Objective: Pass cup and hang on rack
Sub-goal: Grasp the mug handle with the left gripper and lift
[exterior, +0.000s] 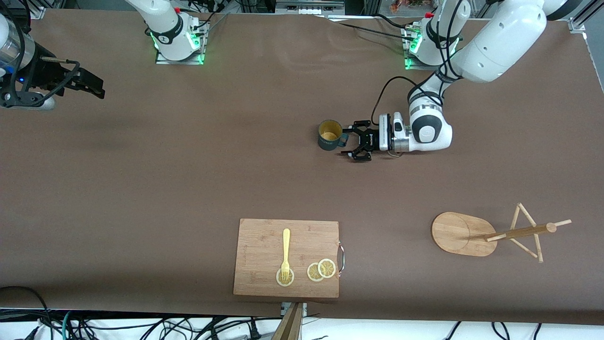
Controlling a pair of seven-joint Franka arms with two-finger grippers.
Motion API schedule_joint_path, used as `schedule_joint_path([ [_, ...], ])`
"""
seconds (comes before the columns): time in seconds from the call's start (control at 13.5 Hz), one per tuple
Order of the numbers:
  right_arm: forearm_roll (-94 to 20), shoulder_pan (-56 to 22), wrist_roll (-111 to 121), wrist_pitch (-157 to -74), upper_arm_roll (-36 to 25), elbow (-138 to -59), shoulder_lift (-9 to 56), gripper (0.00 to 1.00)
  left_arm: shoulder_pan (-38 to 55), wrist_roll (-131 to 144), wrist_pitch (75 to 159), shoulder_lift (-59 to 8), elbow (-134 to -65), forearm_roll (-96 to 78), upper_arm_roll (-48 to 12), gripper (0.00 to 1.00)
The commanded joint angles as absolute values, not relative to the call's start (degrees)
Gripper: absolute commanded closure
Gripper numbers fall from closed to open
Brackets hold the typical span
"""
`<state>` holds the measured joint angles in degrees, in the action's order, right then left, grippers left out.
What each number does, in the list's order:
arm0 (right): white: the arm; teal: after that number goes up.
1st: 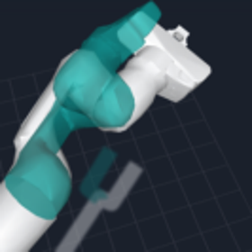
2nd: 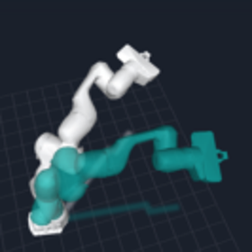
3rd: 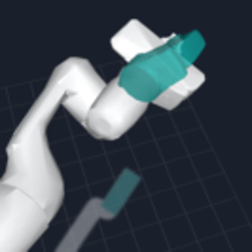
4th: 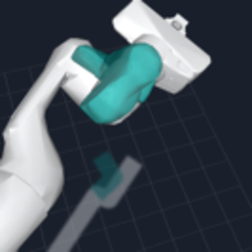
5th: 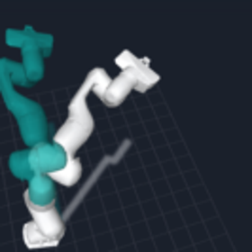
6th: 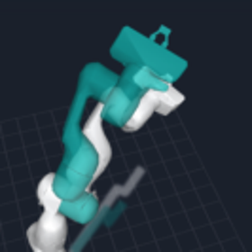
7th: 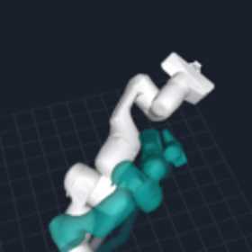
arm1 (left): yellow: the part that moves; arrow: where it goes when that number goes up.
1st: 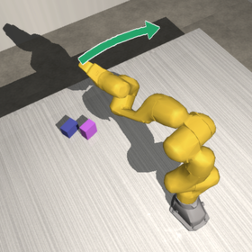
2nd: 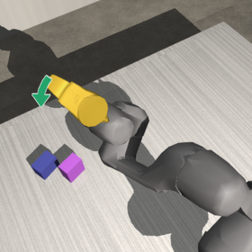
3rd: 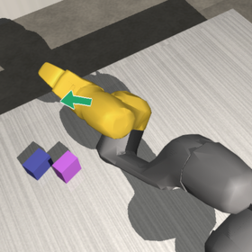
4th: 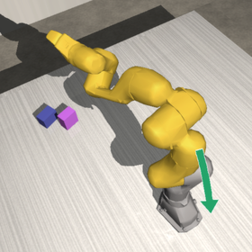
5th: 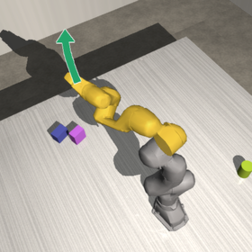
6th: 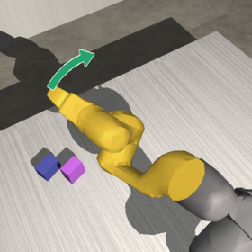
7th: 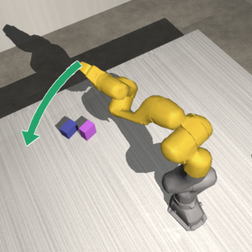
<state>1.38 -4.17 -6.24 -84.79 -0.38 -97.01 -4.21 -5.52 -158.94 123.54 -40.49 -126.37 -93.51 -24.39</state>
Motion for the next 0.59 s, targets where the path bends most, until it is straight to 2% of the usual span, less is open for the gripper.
schedule_joint_path([
  [0.0,1.7,-3.9,-6.1,-84.2,-0.1,-96.0,-4.0,0.0,-6.1,-169.4,122.3,-42.1,-126.3,-97.0,-24.6,0.85],
  [0.07,1.7,-3.9,-6.1,-84.2,-0.1,-96.0,-4.0,0.0,-6.2,-167.5,121.7,-42.1,-126.3,-96.9,-24.6,0.97],
  [0.15,1.7,-3.9,-6.2,-84.1,-0.1,-96.0,-4.0,0.0,-6.3,-165.6,120.2,-42.1,-126.3,-96.9,-24.6,1.0],
  [0.52,1.6,-3.9,-6.2,-84.1,-0.1,-96.0,-4.0,0.0,-7.3,-153.0,115.7,-40.6,-125.5,-96.5,-24.6,1.0],
])
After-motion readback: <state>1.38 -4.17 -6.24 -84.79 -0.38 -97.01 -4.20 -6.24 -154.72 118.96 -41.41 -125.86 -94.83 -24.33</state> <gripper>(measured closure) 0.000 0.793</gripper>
